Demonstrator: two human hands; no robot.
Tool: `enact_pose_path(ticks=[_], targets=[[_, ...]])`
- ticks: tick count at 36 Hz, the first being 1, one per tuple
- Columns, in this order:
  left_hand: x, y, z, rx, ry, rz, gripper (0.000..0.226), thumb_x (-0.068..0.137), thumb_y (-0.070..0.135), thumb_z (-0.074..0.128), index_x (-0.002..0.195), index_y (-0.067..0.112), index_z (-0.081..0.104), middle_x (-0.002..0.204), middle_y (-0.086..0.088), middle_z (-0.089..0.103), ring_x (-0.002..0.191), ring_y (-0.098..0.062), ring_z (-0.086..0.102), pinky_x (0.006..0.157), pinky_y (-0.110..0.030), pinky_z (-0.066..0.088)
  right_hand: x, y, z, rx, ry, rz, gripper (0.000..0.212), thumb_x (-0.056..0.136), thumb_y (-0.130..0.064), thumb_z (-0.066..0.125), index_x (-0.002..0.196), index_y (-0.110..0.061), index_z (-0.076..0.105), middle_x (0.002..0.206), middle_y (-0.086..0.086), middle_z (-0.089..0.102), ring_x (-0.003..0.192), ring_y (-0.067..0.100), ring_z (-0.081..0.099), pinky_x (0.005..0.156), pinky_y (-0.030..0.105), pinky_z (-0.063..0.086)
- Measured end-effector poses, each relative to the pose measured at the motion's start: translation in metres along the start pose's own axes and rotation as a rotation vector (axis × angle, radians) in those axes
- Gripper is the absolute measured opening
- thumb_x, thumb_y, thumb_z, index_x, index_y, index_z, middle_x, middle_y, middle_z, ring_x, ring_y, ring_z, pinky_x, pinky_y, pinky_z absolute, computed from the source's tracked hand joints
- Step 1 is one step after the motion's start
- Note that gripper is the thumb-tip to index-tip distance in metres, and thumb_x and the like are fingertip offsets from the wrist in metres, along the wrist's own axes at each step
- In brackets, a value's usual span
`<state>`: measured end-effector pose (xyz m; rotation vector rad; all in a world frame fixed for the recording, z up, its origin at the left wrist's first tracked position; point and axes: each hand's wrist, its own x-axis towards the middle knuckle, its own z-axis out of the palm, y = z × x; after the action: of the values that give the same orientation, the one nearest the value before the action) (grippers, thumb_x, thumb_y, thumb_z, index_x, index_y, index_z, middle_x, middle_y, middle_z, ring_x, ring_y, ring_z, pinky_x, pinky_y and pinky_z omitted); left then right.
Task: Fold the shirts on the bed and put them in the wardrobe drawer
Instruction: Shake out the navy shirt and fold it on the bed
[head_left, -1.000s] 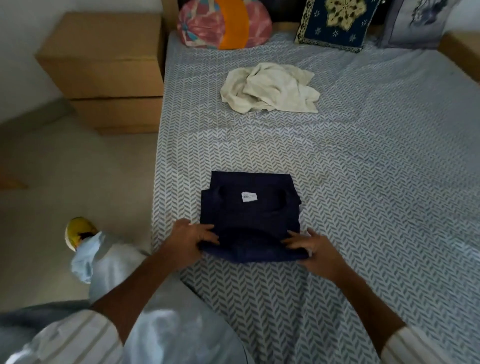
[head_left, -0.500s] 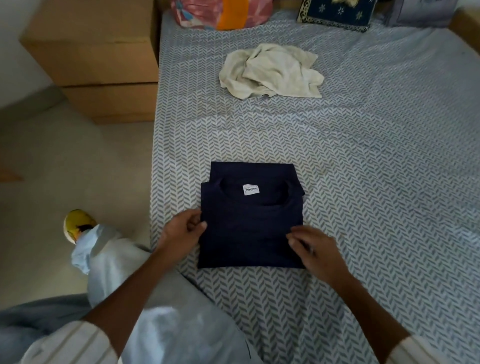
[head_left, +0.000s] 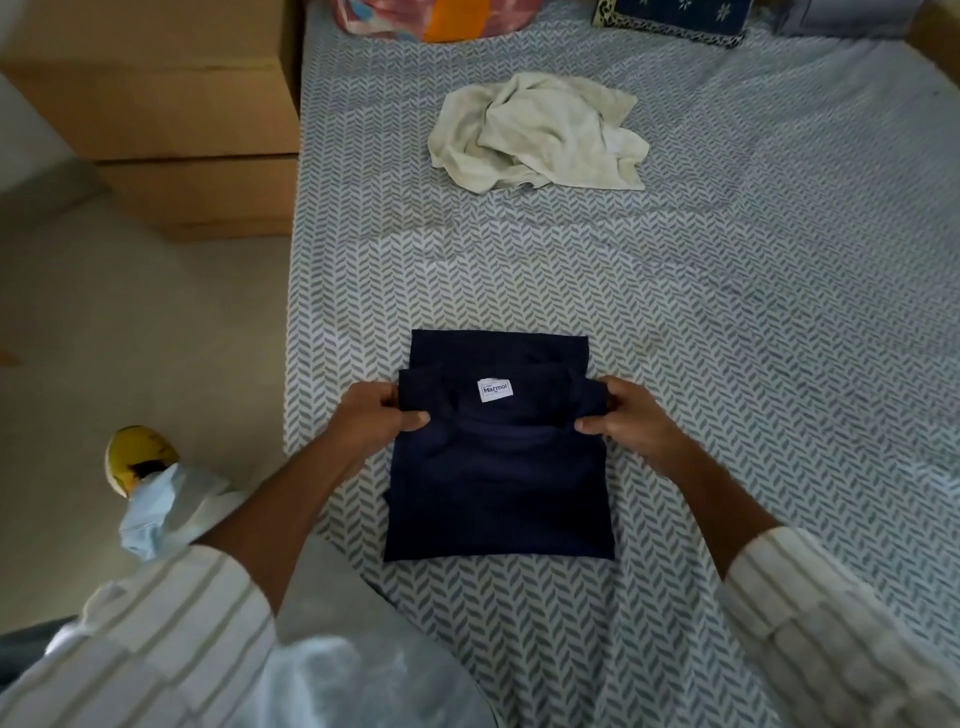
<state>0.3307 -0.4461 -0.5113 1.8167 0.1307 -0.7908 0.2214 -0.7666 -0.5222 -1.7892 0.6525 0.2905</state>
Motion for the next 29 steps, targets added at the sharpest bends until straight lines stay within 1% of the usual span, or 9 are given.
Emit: enact_pose_path(ticks=[3,6,8,10,14,21,23,26,29], targets=[[-0.002,-0.008,-0.002,-0.002,0.042,0.07,0.022,0.084,0.011,0.08,0.104,0.017,0.073,0.1,-0.001,0.076,0.094,-0.017,0.072,0.08,-0.029,0.058,-0.005,0.004,0.004,0.012,0.063,-0.085,0.026,0.082,0.006,0.075,0.106,0.007,0.065,0.106,0.025,0.069,0.09,0.018,0.066,0.086,0.037,0.056],[-0.008,-0.015,-0.003,-0.059,0.086,0.133,0.026,0.086,0.01,0.077,0.111,0.015,0.072,0.103,-0.001,0.076,0.096,-0.016,0.073,0.084,-0.033,0.059,-0.016,0.008,0.008,0.049,0.158,-0.159,0.014,0.088,0.005,0.07,0.101,0.001,0.066,0.092,0.008,0.069,0.085,0.01,0.065,0.079,0.026,0.055],[-0.013,-0.019,-0.002,-0.104,0.097,0.168,0.029,0.089,0.004,0.073,0.116,0.014,0.07,0.109,-0.004,0.075,0.1,-0.017,0.072,0.088,-0.035,0.058,-0.025,0.01,0.012,0.086,0.16,-0.186,0.019,0.093,0.001,0.064,0.107,-0.011,0.066,0.098,-0.003,0.072,0.089,0.001,0.068,0.079,0.019,0.054],[-0.016,-0.023,-0.001,-0.135,0.104,0.166,0.032,0.092,0.0,0.067,0.12,0.014,0.066,0.112,-0.007,0.074,0.102,-0.019,0.071,0.089,-0.035,0.058,-0.031,0.013,0.016,0.113,0.122,-0.19,0.024,0.098,-0.005,0.059,0.118,-0.019,0.063,0.111,-0.003,0.071,0.101,0.005,0.068,0.083,0.021,0.055],[-0.016,-0.024,-0.003,-0.196,0.058,0.123,0.033,0.098,0.005,0.06,0.129,0.016,0.062,0.119,-0.007,0.072,0.11,-0.023,0.068,0.095,-0.043,0.055,-0.033,0.011,0.019,0.181,0.131,-0.177,0.025,0.103,-0.009,0.052,0.128,-0.013,0.056,0.112,-0.002,0.068,0.099,0.006,0.067,0.078,0.019,0.053],[0.0,0.019,0.003,-0.36,0.045,0.06,0.024,0.1,0.007,0.057,0.12,0.018,0.064,0.112,-0.005,0.073,0.101,-0.021,0.071,0.076,-0.034,0.061,-0.017,-0.021,0.01,0.353,0.112,-0.093,0.016,0.104,-0.022,0.054,0.118,-0.028,0.059,0.109,-0.001,0.074,0.103,0.023,0.07,0.084,0.049,0.056],[0.009,0.034,0.001,-0.376,0.044,0.059,0.021,0.1,0.008,0.058,0.114,0.022,0.066,0.107,-0.003,0.074,0.098,-0.02,0.071,0.073,-0.033,0.061,-0.007,-0.031,0.005,0.371,0.131,-0.098,0.013,0.103,-0.024,0.055,0.115,-0.028,0.06,0.104,-0.001,0.075,0.098,0.025,0.071,0.08,0.05,0.055],[0.024,0.048,-0.001,-0.367,0.046,0.029,0.018,0.099,0.011,0.06,0.115,0.019,0.065,0.112,-0.005,0.073,0.101,-0.021,0.07,0.082,-0.038,0.059,0.011,-0.043,0.002,0.413,0.122,-0.051,0.015,0.103,-0.025,0.055,0.118,-0.026,0.059,0.106,-0.002,0.075,0.098,0.021,0.071,0.068,0.037,0.058],[0.035,0.044,-0.002,-0.246,0.064,-0.07,0.017,0.098,0.018,0.064,0.114,0.012,0.064,0.114,-0.01,0.071,0.1,-0.024,0.07,0.077,-0.038,0.06,0.03,-0.041,0.004,0.315,0.129,0.071,0.022,0.103,-0.027,0.054,0.124,-0.019,0.056,0.118,0.005,0.07,0.106,0.022,0.069,0.081,0.045,0.061]])
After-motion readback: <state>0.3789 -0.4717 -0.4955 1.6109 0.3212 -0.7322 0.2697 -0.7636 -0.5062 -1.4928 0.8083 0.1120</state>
